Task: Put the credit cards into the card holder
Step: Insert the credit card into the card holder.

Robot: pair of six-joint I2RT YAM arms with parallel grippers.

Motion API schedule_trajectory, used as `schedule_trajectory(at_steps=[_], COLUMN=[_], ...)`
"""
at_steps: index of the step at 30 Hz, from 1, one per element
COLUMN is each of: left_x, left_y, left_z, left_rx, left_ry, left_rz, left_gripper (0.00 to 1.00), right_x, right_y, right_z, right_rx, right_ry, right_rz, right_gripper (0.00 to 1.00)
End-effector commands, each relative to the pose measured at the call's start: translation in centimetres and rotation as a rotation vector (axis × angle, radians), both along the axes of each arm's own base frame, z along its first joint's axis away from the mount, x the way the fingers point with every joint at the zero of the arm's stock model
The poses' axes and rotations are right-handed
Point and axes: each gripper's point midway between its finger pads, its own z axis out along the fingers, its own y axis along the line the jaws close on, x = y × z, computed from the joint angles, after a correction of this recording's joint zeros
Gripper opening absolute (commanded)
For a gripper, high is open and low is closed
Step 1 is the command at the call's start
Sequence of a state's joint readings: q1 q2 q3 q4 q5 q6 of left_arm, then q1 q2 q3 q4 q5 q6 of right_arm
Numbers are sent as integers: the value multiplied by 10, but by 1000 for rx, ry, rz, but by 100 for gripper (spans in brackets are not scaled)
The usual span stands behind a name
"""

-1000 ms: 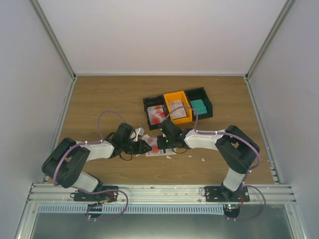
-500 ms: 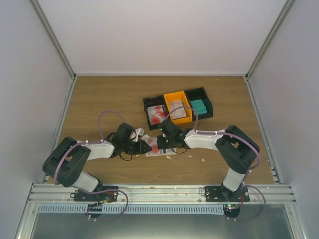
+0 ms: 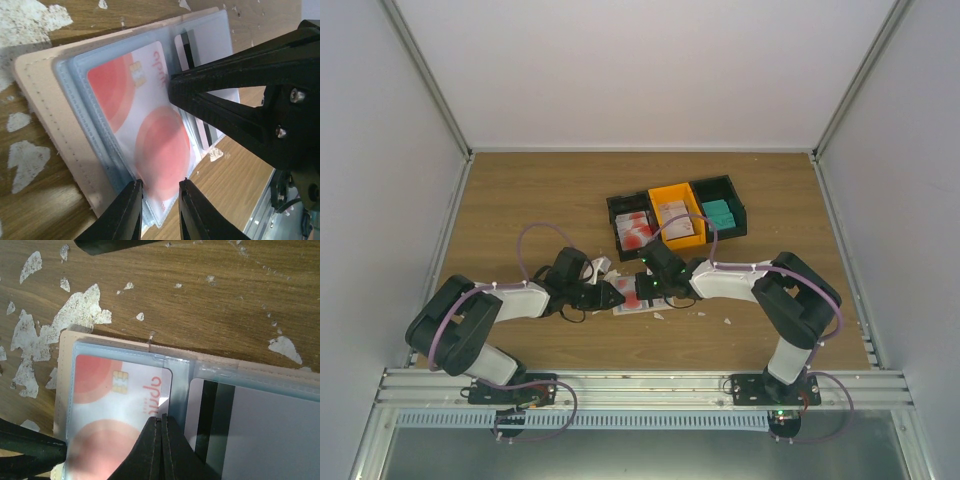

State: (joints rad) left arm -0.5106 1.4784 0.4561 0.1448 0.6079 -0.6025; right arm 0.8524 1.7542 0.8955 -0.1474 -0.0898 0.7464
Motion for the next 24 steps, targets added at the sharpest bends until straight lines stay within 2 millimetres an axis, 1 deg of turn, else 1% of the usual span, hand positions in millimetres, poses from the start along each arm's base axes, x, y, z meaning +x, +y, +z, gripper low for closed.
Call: schedule_trajectory(at_steps=[1, 11, 18, 21, 24], left_x=[2, 0, 11, 17, 17], left_y=[-16, -24, -24, -15, -2], left_z=[19, 29, 31, 22, 18], left_rx=[-93, -166, -216, -165, -108], left_ry=[-60, -47, -22, -19, -31], left_rz=[-53, -76, 42, 113, 177], left_gripper=[24, 26, 28, 29, 33], right_x=[-25, -25, -31, -32, -32], right_y=[-27, -26, -22, -22, -23], right_z=[-39, -37, -37, -38, -36], right_rx=[-125, -105, -47, -42, -42], right_ry=[96, 93, 114, 120, 112], right_rz=[-1, -7, -19, -26, -24], right_gripper=[1, 1, 1, 1, 0])
